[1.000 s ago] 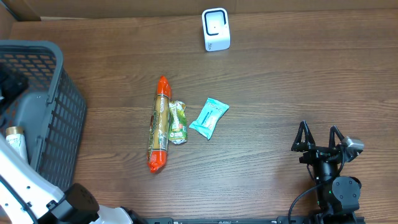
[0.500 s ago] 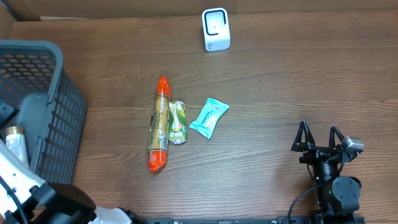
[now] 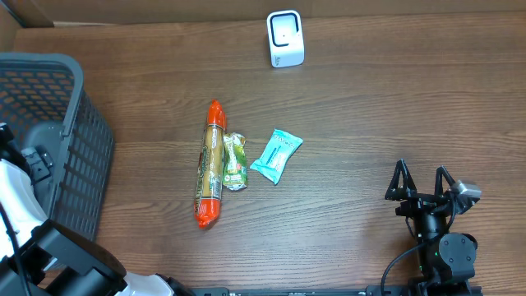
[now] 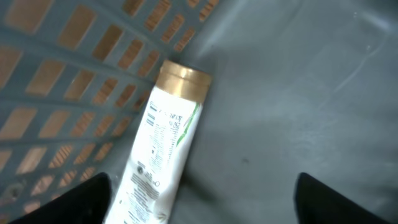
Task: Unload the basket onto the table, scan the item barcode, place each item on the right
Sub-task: 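Reach the left gripper into the basket and grasp the white tube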
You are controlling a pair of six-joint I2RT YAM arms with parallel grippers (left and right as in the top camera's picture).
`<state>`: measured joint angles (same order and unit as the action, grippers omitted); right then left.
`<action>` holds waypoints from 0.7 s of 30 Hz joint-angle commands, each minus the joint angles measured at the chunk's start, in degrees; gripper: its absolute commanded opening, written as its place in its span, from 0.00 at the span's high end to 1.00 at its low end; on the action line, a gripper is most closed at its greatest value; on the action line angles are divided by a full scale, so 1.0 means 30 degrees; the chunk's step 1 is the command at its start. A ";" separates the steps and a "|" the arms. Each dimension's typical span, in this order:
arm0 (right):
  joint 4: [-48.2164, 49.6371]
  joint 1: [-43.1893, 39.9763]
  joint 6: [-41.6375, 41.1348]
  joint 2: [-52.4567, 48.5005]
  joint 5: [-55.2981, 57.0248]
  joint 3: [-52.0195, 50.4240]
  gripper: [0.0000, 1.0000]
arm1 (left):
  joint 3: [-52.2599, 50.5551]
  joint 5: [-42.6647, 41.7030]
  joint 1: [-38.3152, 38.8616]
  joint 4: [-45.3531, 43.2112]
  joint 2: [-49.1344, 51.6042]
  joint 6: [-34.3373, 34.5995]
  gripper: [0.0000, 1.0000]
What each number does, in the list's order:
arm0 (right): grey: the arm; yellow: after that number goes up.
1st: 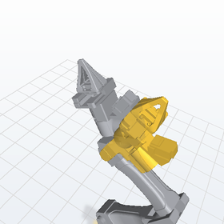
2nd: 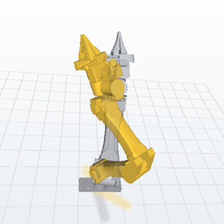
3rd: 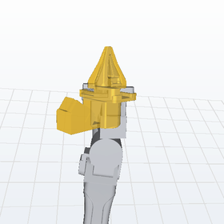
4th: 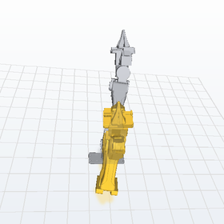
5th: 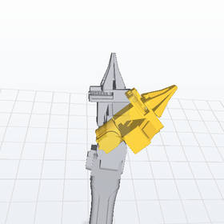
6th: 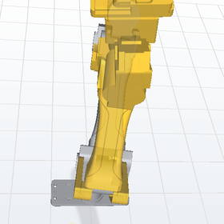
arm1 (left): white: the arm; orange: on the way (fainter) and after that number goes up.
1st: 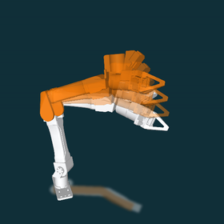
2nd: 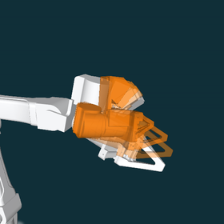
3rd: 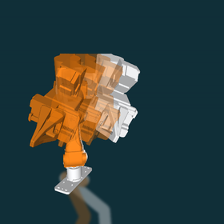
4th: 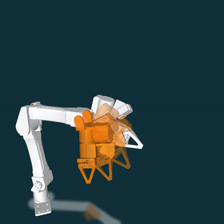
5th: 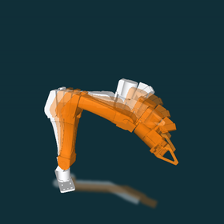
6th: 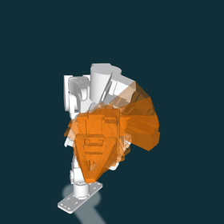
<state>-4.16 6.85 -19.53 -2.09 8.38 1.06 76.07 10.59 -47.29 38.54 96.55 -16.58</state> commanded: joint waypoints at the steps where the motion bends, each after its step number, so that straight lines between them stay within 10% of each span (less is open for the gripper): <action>1: 0.0073 0.0102 -0.0109 0.0058 0.0197 -0.0197 0.00 | -0.0692 0.0109 -0.0554 -0.1013 0.0036 -0.1647 0.18; 21: 0.0073 0.0102 -0.0109 0.0058 0.0197 -0.0197 0.00 | -0.0882 0.0852 -0.2834 -0.3432 0.5100 -0.1399 0.20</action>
<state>-4.14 6.85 -19.53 -2.09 8.38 1.06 74.17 11.25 -55.81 28.69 109.54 -19.94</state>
